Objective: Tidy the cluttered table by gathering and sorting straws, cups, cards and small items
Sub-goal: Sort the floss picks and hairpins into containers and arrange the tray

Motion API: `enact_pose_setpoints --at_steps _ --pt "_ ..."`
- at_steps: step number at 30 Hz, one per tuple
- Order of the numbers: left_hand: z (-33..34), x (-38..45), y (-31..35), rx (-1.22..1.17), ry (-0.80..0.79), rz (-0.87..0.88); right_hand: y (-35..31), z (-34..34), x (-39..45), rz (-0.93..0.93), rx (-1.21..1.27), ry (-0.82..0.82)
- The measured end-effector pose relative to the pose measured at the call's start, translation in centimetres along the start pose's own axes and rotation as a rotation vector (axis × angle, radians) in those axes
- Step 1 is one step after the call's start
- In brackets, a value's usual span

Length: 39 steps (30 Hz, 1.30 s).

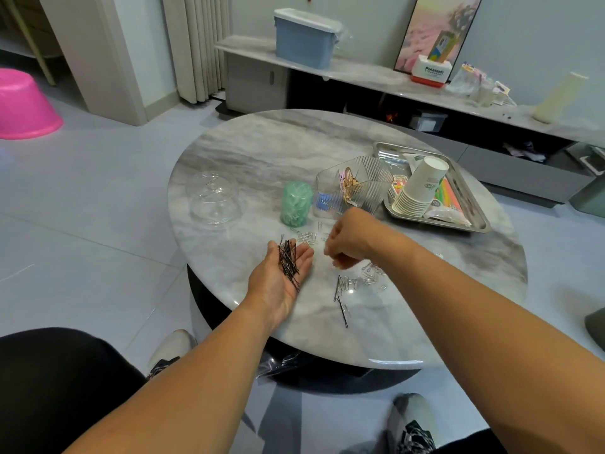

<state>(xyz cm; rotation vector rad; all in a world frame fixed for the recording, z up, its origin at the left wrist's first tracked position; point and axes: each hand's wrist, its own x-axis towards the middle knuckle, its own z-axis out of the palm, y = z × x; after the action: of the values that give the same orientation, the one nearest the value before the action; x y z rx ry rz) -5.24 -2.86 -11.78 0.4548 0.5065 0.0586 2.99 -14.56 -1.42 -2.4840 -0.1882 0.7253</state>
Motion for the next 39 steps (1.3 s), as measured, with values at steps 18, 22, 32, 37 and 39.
enact_pose_setpoints --at_steps 18,22,32,37,39 --pt "-0.2 0.3 -0.3 -0.007 -0.006 0.032 6.6 0.6 0.0 0.084 -0.106 -0.025" --pt "-0.4 0.4 -0.3 0.005 -0.007 0.039 7.4 -0.5 0.1 0.068 -0.211 0.068" --pt "-0.6 0.7 -0.5 0.005 -0.006 0.037 5.8 1.0 -0.1 0.080 -0.186 -0.092" --pt "-0.6 0.7 -0.4 0.005 -0.011 0.034 7.0 0.3 0.1 0.135 -0.161 -0.027" --pt "-0.6 0.7 -0.4 0.003 -0.010 0.033 7.2 -0.5 0.0 0.122 -0.185 -0.031"
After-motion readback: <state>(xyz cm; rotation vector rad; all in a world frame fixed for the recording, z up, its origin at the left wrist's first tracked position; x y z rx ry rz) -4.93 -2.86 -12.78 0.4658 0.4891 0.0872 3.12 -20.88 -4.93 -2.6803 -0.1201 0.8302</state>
